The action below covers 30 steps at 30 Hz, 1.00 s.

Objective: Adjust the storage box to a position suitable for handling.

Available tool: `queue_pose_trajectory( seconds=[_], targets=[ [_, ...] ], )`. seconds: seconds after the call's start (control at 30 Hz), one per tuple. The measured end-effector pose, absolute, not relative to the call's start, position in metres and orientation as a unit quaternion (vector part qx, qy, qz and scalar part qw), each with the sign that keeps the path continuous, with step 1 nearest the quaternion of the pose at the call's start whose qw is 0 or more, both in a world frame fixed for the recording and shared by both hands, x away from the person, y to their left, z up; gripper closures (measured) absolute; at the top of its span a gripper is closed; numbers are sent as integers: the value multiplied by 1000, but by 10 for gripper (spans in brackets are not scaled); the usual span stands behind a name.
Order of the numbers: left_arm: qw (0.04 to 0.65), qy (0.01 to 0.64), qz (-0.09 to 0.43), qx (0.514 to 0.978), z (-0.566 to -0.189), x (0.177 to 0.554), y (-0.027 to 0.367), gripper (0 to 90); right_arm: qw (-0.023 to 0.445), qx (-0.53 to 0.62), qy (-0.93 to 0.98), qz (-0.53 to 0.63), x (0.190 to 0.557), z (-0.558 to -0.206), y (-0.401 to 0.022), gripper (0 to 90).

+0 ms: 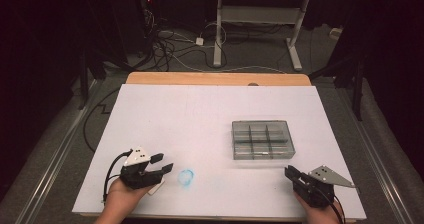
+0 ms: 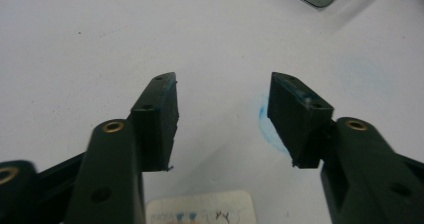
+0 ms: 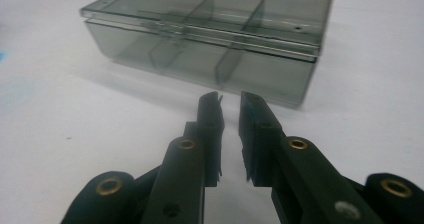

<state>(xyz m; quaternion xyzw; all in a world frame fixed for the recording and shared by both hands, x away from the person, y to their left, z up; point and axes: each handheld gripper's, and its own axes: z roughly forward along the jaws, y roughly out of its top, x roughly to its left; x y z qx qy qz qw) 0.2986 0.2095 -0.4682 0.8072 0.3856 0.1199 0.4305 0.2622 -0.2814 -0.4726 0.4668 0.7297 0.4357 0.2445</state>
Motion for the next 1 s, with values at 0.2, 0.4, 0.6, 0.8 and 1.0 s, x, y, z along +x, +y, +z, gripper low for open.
queue_pose_trajectory(
  seconds=[0.2,0.4,0.6,0.8,1.0],
  targets=[
    [444,395,116,796,-474,293,214,712,253,486,719,428,266,-473,-293,832],
    [434,396,119,800,-478,291,222,876,276,500,703,424,265,-473,-305,900],
    [433,396,115,802,-480,291,223,876,270,502,704,423,273,-473,-311,900],
    [442,401,106,795,-480,290,226,876,275,507,704,415,296,-471,-315,900],
    [441,402,113,794,-477,288,230,876,282,519,699,404,341,-459,-329,900]
  ],
)
